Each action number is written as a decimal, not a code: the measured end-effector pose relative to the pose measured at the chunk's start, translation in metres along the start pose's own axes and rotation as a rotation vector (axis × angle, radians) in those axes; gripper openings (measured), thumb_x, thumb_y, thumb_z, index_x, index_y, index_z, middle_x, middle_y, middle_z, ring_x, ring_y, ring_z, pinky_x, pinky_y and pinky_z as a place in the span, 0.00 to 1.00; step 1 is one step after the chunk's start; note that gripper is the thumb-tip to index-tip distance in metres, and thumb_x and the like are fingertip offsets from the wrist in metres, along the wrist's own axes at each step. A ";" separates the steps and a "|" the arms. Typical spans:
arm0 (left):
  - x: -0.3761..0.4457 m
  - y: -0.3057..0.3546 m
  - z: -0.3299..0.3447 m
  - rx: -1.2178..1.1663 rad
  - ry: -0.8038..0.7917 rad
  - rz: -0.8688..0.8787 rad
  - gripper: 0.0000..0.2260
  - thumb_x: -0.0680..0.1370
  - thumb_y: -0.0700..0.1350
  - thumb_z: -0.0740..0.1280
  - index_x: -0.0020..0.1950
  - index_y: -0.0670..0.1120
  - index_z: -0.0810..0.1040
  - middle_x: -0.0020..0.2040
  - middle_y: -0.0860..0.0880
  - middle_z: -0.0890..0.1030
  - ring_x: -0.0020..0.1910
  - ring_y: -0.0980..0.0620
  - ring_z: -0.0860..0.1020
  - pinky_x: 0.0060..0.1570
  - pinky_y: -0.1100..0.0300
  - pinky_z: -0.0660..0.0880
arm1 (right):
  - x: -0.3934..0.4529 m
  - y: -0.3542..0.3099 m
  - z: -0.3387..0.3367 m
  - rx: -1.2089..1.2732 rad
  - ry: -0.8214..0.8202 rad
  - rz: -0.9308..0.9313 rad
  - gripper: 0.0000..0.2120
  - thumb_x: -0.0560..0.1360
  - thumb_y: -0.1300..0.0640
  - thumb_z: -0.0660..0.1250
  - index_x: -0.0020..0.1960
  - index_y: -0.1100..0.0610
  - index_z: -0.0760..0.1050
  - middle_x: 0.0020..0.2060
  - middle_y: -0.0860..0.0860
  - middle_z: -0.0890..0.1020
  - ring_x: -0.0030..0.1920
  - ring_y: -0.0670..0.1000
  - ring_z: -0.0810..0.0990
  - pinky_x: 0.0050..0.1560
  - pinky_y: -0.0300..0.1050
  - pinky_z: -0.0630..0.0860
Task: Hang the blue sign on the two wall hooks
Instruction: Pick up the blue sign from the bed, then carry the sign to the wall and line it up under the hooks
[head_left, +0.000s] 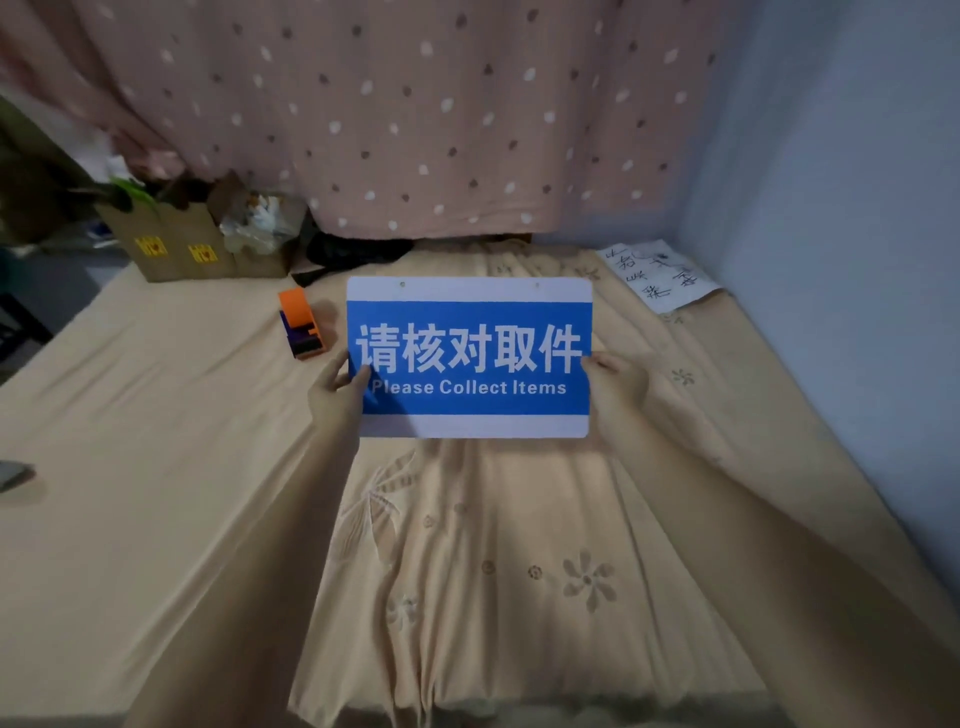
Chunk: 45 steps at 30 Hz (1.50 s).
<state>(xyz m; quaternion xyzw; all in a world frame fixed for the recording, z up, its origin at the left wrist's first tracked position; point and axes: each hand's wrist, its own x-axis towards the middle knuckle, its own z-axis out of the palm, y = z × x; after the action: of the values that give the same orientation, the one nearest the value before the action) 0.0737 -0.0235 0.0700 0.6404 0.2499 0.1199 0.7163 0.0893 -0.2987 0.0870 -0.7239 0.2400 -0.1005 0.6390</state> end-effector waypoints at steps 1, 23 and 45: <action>0.000 0.010 0.002 -0.022 -0.004 0.026 0.21 0.77 0.42 0.66 0.70 0.49 0.71 0.61 0.46 0.78 0.58 0.48 0.76 0.54 0.54 0.74 | -0.001 -0.012 -0.001 0.050 0.004 -0.024 0.12 0.73 0.63 0.65 0.32 0.54 0.78 0.40 0.56 0.84 0.36 0.51 0.81 0.40 0.45 0.77; -0.060 0.210 0.003 -0.175 -0.075 0.674 0.20 0.79 0.44 0.63 0.71 0.49 0.67 0.58 0.51 0.77 0.54 0.55 0.78 0.51 0.60 0.78 | -0.061 -0.205 -0.052 0.409 -0.215 -0.622 0.16 0.79 0.64 0.60 0.64 0.51 0.71 0.46 0.39 0.80 0.39 0.34 0.82 0.37 0.29 0.77; -0.116 0.243 0.008 -0.126 -0.153 0.821 0.23 0.80 0.45 0.61 0.74 0.53 0.62 0.68 0.48 0.73 0.61 0.50 0.76 0.53 0.56 0.78 | -0.108 -0.223 -0.107 0.420 -0.118 -0.779 0.20 0.79 0.59 0.61 0.54 0.31 0.68 0.56 0.49 0.81 0.48 0.43 0.83 0.41 0.36 0.80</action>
<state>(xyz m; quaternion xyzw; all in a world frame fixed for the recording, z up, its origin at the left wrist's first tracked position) 0.0154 -0.0504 0.3312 0.6488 -0.0875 0.3625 0.6633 -0.0037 -0.3258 0.3394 -0.6195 -0.1129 -0.3388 0.6990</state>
